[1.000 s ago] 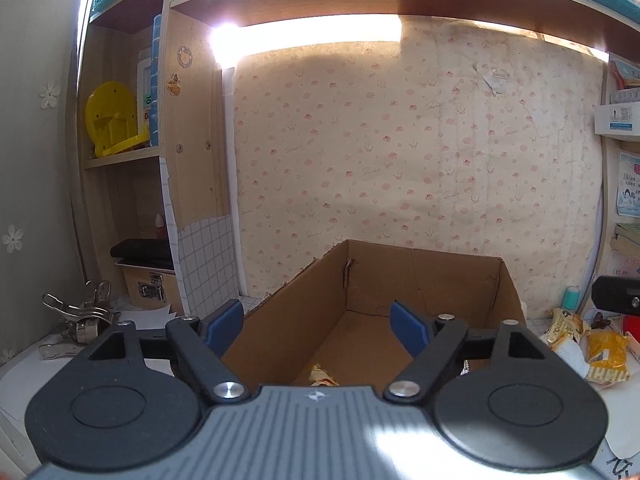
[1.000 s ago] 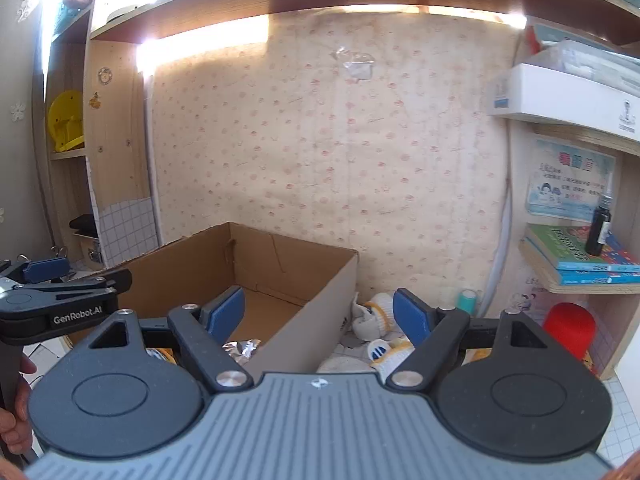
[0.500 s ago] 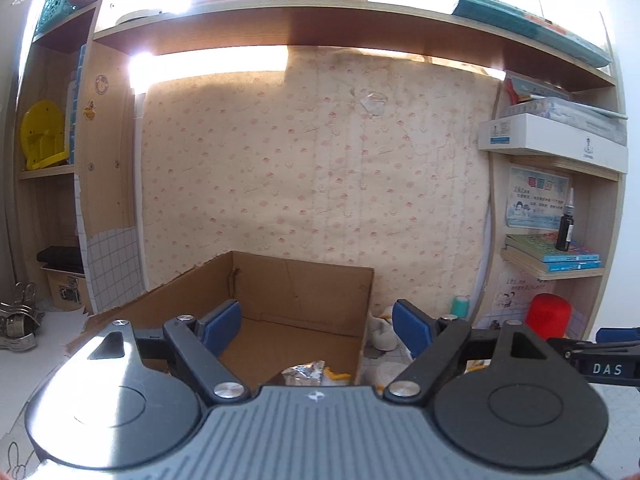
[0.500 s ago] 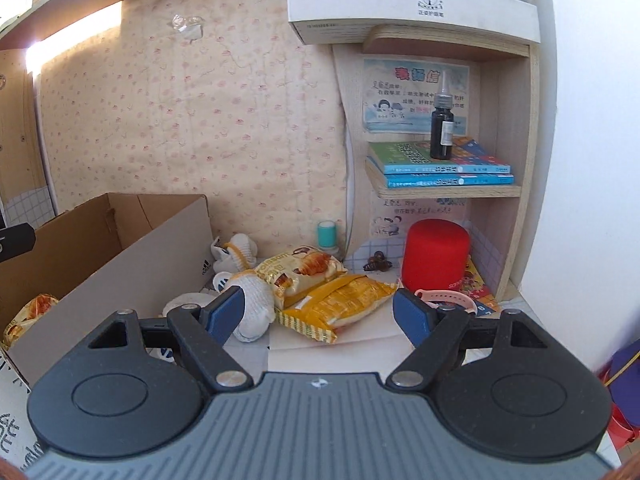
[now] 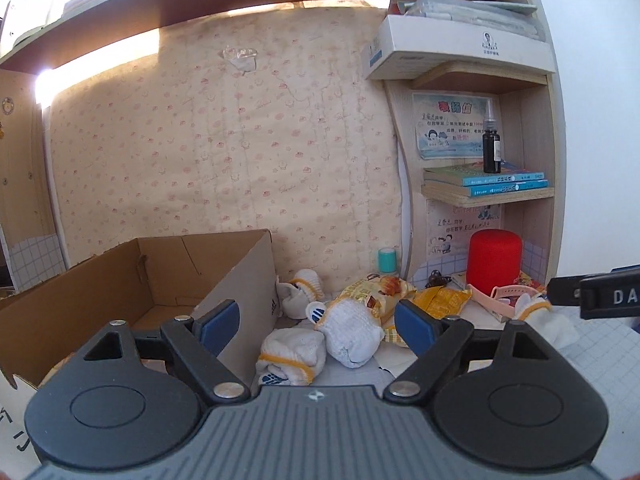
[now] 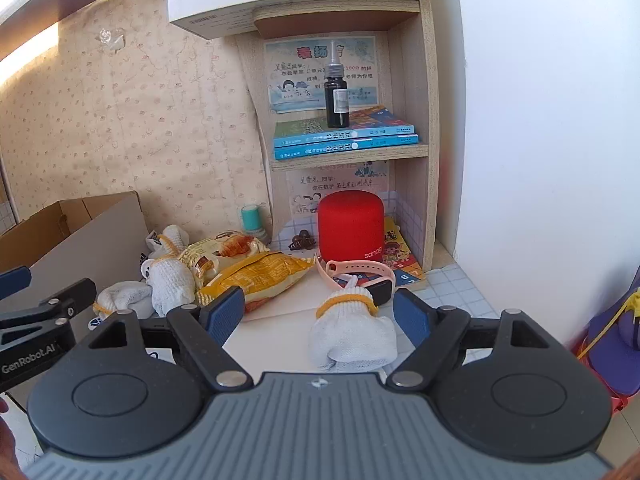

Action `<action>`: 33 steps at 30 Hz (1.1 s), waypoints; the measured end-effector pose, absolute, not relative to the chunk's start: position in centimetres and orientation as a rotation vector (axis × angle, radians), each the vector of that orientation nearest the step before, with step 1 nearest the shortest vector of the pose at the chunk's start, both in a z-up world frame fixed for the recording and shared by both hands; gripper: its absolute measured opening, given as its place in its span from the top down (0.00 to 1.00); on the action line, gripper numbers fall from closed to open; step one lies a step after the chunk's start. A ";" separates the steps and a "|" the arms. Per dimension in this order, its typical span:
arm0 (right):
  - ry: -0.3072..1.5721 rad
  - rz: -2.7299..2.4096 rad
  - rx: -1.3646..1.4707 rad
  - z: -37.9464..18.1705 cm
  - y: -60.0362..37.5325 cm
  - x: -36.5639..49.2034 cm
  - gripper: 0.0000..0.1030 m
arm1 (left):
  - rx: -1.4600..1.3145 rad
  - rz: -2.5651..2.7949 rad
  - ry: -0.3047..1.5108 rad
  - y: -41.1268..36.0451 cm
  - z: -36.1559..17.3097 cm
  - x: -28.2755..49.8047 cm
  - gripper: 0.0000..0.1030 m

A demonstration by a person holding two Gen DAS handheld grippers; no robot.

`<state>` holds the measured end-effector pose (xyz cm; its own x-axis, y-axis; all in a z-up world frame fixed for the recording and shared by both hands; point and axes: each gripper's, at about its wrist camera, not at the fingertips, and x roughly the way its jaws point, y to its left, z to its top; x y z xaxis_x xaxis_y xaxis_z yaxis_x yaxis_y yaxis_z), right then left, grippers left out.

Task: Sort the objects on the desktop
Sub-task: 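Move both grippers back toward the remaining gloves and snacks, then grasp a blue-dotted white glove with the left gripper while the right gripper grasps an orange-cuffed glove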

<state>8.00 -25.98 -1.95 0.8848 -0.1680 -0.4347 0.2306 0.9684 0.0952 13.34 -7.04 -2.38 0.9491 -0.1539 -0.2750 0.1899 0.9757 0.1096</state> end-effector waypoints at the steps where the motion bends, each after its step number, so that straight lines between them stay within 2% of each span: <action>1: 0.438 -0.210 0.151 -2.1 -26.3 8.0 0.23 | 0.136 -0.169 0.285 -7.2 -2.9 14.1 0.15; 14: 0.461 -0.191 0.175 -3.6 -27.1 9.5 0.23 | 0.236 -0.111 0.396 -8.4 -7.2 20.4 0.16; 20: 0.463 -0.190 0.174 -3.8 -27.0 9.9 0.23 | 0.190 -0.143 0.473 -7.8 -7.8 22.5 0.16; 22: 0.458 -0.195 0.176 -3.7 -27.0 9.9 0.23 | 0.143 -0.160 0.500 -7.1 -7.9 23.0 0.28; 23: 0.456 -0.200 0.178 -3.7 -27.0 9.9 0.23 | 0.127 -0.159 0.510 -6.7 -7.9 23.2 0.42; 24: 0.454 -0.203 0.180 -3.7 -27.0 9.9 0.22 | 0.121 -0.156 0.515 -6.3 -7.9 23.2 0.60; 29: 0.454 -0.198 0.190 -3.6 -26.6 10.3 0.22 | 0.106 -0.151 0.497 -5.3 -7.4 21.9 0.75; 33: 0.473 -0.139 0.173 -3.8 -25.0 11.2 0.22 | 0.114 -0.150 0.471 -5.0 -7.3 20.0 0.78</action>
<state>11.25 -25.00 -3.83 0.8813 -0.0933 -0.4632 0.1731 0.9759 0.1329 19.96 -5.01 -7.33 0.8807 -0.1174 -0.4590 0.1697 0.9827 0.0743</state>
